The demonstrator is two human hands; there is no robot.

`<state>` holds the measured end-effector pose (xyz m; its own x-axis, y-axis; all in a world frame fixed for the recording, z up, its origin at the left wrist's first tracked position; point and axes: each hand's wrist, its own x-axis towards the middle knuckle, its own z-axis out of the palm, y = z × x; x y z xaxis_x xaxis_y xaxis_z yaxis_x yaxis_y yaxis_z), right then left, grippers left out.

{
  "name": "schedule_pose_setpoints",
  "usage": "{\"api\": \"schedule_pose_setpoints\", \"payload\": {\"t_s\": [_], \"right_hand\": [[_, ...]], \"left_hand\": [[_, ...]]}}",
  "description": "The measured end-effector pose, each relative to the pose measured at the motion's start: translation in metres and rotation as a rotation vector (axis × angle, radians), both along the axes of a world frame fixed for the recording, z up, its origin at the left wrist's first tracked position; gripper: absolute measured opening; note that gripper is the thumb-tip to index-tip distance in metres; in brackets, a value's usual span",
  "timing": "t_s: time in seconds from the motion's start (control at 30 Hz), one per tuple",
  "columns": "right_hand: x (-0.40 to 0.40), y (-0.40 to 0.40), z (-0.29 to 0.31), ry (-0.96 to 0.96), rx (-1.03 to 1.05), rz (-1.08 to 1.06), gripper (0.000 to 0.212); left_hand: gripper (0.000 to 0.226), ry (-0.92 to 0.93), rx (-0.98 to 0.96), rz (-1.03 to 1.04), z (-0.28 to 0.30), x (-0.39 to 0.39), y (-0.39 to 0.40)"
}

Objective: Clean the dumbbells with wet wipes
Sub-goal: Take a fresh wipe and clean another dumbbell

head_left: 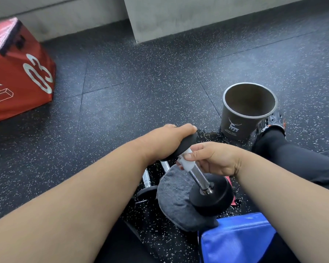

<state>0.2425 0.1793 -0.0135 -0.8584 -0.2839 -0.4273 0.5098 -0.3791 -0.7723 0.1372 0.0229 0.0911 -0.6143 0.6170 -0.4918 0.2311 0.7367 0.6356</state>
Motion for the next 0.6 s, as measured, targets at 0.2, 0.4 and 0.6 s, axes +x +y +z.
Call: {"api": "schedule_pose_setpoints", "payload": {"t_s": [0.2,0.4,0.6], "right_hand": [[0.003,-0.004,-0.008,0.062,0.046,-0.075,0.070],[0.010,-0.009,0.000,0.033,0.222,0.006,0.040],[0.018,-0.020,0.008,-0.031,0.307,0.026,0.036]], "left_hand": [[0.053,-0.017,-0.003,0.001,-0.002,0.000,-0.001],[0.060,0.014,-0.017,0.015,-0.001,0.002,-0.002],[0.069,0.000,0.000,0.012,-0.002,0.002,-0.004]]}}
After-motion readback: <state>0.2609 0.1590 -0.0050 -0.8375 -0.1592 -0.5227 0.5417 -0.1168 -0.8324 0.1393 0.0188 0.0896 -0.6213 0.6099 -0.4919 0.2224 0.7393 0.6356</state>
